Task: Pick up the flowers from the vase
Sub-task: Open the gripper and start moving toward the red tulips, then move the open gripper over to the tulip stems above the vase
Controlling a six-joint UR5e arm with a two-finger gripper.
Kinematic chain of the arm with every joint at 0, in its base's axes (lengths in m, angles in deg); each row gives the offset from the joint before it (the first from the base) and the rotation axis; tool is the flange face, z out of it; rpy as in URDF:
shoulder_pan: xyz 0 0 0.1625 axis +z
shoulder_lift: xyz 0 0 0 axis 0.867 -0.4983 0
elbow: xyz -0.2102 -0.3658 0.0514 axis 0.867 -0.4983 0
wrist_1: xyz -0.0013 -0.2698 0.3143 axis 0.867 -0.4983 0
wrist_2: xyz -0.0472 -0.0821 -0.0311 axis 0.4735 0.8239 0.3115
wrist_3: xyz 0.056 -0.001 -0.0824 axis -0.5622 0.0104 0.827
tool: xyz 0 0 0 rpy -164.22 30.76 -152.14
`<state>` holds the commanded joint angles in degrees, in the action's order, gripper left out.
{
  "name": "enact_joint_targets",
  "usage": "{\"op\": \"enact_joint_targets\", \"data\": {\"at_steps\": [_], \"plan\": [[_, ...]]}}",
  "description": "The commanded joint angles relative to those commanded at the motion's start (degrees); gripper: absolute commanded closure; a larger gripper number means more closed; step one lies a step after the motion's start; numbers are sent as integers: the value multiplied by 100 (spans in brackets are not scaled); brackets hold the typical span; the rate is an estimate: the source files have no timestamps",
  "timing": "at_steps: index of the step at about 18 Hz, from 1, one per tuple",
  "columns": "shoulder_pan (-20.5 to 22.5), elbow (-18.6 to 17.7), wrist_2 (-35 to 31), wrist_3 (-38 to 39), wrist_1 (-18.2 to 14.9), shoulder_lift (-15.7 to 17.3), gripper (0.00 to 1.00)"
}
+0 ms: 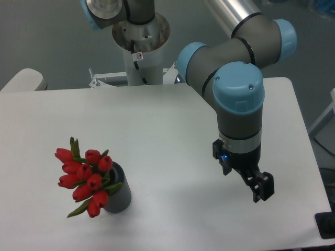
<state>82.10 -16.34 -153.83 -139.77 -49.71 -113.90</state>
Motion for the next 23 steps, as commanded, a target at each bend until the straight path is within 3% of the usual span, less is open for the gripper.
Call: {"op": "enact_joint_targets", "data": {"at_steps": [6,11,17,23], "plan": [[44,-246,114,9,26,140,0],[88,-579,623,123,53,334,0],[88,-1080,1510,781,61,624,0],[281,-1818,3056,1046,254,966,0]]}}
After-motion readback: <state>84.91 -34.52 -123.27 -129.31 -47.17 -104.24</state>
